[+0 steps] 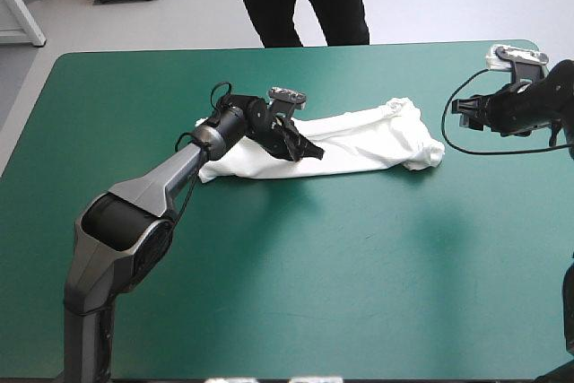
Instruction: Fold the cloth
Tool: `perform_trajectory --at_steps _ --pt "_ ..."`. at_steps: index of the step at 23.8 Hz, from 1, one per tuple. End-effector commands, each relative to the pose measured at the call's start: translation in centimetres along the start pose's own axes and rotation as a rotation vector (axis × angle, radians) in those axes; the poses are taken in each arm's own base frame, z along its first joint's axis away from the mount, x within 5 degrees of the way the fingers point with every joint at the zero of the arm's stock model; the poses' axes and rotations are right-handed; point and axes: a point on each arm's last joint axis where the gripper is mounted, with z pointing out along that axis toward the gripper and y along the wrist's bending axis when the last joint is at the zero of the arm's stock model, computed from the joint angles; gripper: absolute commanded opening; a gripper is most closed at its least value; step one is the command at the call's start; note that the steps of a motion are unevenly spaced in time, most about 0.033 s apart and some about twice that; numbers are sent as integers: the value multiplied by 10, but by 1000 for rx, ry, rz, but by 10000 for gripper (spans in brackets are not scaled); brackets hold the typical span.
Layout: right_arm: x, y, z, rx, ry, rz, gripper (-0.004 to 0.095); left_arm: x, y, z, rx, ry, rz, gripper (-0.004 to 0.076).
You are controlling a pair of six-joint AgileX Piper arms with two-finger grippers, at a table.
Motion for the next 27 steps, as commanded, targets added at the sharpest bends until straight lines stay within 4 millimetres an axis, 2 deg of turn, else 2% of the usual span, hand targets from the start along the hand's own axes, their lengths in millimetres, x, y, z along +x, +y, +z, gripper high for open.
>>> perform_trajectory --at_steps 1,5,12,17,27 --pt "-10 1 -7 -24 -71 -20 541 -16 -10 -20 26 -86 8 -9" --pt "-11 2 6 -61 -55 -24 541 -11 -9 -9 28 -50 5 -9" --pt "-11 2 38 -159 -6 -5 543 -15 -14 -15 40 -34 14 -9" --pt "-6 -3 88 -246 84 46 637 -25 -22 -28 63 -52 30 -9" --pt "13 -12 153 -317 228 118 630 -25 -21 -29 51 -38 43 -9"
